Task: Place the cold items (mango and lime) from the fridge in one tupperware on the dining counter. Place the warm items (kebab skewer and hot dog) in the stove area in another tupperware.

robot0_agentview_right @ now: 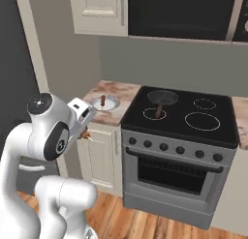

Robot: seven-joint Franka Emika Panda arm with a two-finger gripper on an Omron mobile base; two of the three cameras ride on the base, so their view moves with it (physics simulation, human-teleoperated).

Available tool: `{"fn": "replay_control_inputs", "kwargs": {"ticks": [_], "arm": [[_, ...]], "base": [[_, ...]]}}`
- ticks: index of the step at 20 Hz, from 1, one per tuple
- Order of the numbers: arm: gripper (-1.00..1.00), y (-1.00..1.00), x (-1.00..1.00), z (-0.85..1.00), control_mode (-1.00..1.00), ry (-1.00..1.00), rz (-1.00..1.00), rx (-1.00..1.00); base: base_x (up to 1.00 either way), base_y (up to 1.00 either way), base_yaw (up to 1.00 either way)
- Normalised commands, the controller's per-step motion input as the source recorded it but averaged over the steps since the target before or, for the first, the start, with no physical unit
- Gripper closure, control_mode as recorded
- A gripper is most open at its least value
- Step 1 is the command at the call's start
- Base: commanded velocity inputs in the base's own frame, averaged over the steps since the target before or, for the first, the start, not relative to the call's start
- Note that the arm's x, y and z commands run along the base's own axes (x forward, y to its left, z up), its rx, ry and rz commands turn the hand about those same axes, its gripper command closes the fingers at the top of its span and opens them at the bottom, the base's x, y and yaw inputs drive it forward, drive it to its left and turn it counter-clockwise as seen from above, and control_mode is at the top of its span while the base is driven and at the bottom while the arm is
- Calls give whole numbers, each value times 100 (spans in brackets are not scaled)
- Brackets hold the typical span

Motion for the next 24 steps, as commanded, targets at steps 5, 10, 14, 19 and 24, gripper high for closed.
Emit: {"fn": "replay_control_inputs", "kwargs": {"ticks": [5, 10, 14, 19, 24], "arm": [[100, 0, 0, 0, 100, 0, 0, 0], [100, 0, 0, 0, 100, 0, 0, 0], [100, 0, 0, 0, 100, 0, 0, 0], [100, 0, 0, 0, 100, 0, 0, 0], [100, 0, 0, 0, 100, 0, 0, 0]], "base": [[-100, 0, 7], [-100, 0, 6], [-100, -2, 5], [-100, -4, 6], [-100, 0, 4]]}}
